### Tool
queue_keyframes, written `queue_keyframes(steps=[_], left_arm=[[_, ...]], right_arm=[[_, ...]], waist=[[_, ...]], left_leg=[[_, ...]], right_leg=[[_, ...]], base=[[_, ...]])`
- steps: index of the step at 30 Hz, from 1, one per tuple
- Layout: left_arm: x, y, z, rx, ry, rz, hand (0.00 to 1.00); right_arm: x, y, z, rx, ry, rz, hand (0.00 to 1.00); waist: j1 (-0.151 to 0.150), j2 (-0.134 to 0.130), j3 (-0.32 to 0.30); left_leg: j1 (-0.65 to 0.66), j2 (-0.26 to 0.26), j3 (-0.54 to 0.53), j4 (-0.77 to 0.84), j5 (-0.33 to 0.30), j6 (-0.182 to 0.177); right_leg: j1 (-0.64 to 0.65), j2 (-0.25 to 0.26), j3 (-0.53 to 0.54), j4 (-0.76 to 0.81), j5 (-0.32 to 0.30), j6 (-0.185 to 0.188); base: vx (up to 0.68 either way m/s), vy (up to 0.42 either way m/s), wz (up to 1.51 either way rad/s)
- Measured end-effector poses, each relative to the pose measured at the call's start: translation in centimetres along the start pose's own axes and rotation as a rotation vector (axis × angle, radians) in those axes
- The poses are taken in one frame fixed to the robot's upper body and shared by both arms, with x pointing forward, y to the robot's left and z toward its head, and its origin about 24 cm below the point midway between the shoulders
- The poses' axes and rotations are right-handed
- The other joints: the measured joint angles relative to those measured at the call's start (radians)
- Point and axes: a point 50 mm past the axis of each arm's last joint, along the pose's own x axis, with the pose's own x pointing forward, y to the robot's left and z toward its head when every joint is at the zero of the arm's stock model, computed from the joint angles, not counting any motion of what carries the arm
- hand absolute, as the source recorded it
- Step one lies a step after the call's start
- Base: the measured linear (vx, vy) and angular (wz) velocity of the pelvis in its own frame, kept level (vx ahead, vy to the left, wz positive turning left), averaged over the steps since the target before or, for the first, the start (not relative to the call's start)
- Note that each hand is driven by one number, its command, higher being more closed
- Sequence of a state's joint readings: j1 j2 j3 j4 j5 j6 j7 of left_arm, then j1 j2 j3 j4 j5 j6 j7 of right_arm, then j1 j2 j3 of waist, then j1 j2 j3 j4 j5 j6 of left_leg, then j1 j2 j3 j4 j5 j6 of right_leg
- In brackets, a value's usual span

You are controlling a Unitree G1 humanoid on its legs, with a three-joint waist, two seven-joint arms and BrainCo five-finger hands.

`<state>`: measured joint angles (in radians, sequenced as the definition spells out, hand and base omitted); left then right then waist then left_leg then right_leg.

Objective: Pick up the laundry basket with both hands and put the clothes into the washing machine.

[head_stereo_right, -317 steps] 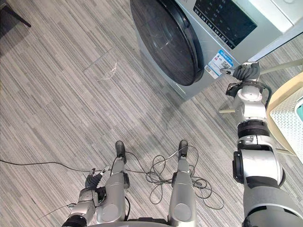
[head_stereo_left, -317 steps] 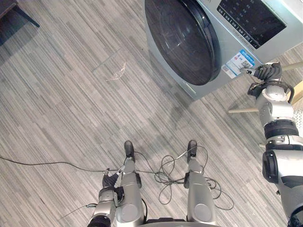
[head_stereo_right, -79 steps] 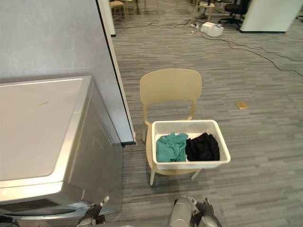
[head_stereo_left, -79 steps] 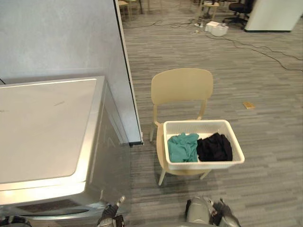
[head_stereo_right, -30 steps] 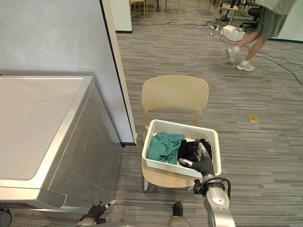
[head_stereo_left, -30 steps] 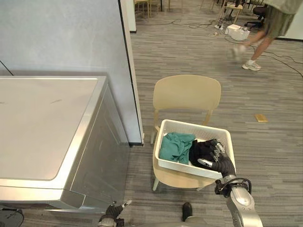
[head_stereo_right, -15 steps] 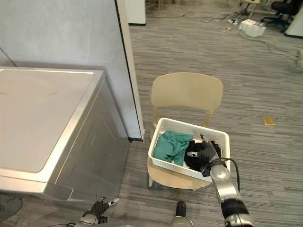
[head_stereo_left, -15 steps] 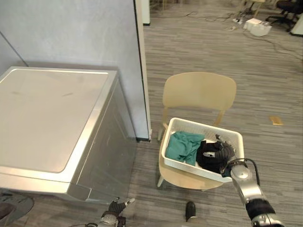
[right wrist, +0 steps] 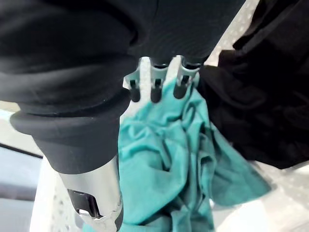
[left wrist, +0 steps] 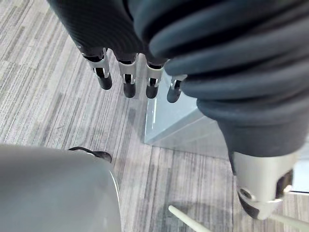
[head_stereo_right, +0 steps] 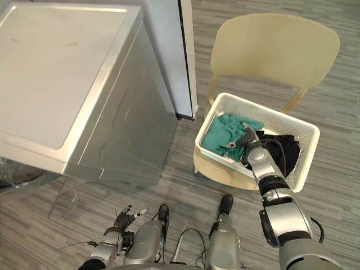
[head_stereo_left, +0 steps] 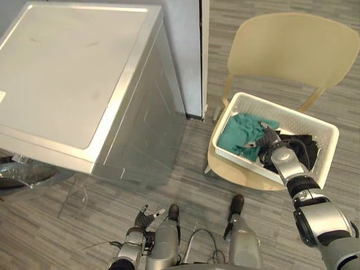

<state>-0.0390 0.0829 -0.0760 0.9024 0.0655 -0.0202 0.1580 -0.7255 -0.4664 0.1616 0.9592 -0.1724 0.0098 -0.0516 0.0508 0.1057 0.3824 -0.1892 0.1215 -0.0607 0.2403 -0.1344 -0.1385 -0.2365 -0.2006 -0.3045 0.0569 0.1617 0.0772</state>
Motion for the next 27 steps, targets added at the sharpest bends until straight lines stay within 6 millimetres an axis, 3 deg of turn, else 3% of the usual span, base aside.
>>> queue_keyframes(steps=[3, 14, 17, 21, 23, 25, 26, 27], left_arm=[[0.3, -0.2, 1.0, -0.019, -0.025, -0.002, 0.00], [0.7, -0.7, 4.1, -0.082, -0.114, 0.026, 0.00], [0.8, -1.0, 5.4, -0.108, -0.147, 0.032, 0.00], [0.6, -1.2, 6.6, -0.151, -0.190, 0.027, 0.00], [0.5, -1.6, 7.1, -0.170, -0.205, 0.030, 0.00], [0.6, -1.7, 7.6, -0.180, -0.215, 0.034, 0.00], [0.6, -1.7, 7.8, -0.186, -0.221, 0.034, 0.00], [0.5, -1.8, 8.0, -0.196, -0.226, 0.034, 0.00]], right_arm=[[0.4, -1.2, 1.2, -0.038, -0.030, -0.038, 0.00], [1.4, -4.7, 6.7, -0.106, -0.151, -0.164, 0.00], [1.5, -5.5, 6.5, -0.139, -0.122, -0.195, 0.00], [1.5, -6.5, 7.6, -0.151, -0.133, -0.233, 0.00], [1.5, -7.0, 8.0, -0.160, -0.142, -0.260, 0.00], [1.6, -6.7, 7.8, -0.179, -0.136, -0.259, 0.00], [1.6, -6.5, 7.7, -0.193, -0.133, -0.253, 1.00], [1.6, -6.4, 7.7, -0.195, -0.131, -0.249, 1.00]], waist=[[0.017, -0.002, 0.022], [0.030, -0.023, 0.062], [0.048, -0.021, 0.071], [0.052, -0.024, 0.073], [0.070, -0.024, 0.073], [0.072, -0.024, 0.073], [0.072, -0.027, 0.075], [0.072, -0.030, 0.077]], left_leg=[[-0.042, 0.001, 0.002, 0.003, 0.009, -0.001], [-0.185, 0.006, -0.043, 0.004, 0.061, -0.020], [-0.220, 0.005, -0.058, 0.005, 0.066, -0.021], [-0.285, -0.001, -0.077, 0.005, 0.081, -0.024], [-0.315, -0.001, -0.081, 0.011, 0.085, -0.023], [-0.338, -0.001, -0.094, 0.022, 0.085, -0.023], [-0.346, -0.003, -0.103, 0.023, 0.088, -0.024], [-0.354, -0.003, -0.108, 0.023, 0.090, -0.024]], right_leg=[[-0.053, -0.006, -0.003, 0.027, 0.003, -0.004], [-0.189, -0.020, -0.061, 0.084, 0.006, -0.014], [-0.213, -0.023, -0.079, 0.087, 0.005, -0.014], [-0.263, -0.036, -0.108, 0.101, 0.005, -0.015], [-0.293, -0.046, -0.118, 0.124, -0.004, -0.022], [-0.307, -0.053, -0.134, 0.145, -0.017, -0.025], [-0.315, -0.060, -0.142, 0.161, -0.028, -0.025], [-0.322, -0.065, -0.150, 0.178, -0.038, -0.027]], base=[[-0.11, -0.038, -0.02], [0.00, -0.009, 0.11], [0.02, 0.004, 0.15], [0.01, 0.009, 0.19], [0.01, -0.008, 0.13], [-0.01, -0.007, 0.22], [-0.01, -0.004, 0.31], [-0.01, -0.012, 0.28]])
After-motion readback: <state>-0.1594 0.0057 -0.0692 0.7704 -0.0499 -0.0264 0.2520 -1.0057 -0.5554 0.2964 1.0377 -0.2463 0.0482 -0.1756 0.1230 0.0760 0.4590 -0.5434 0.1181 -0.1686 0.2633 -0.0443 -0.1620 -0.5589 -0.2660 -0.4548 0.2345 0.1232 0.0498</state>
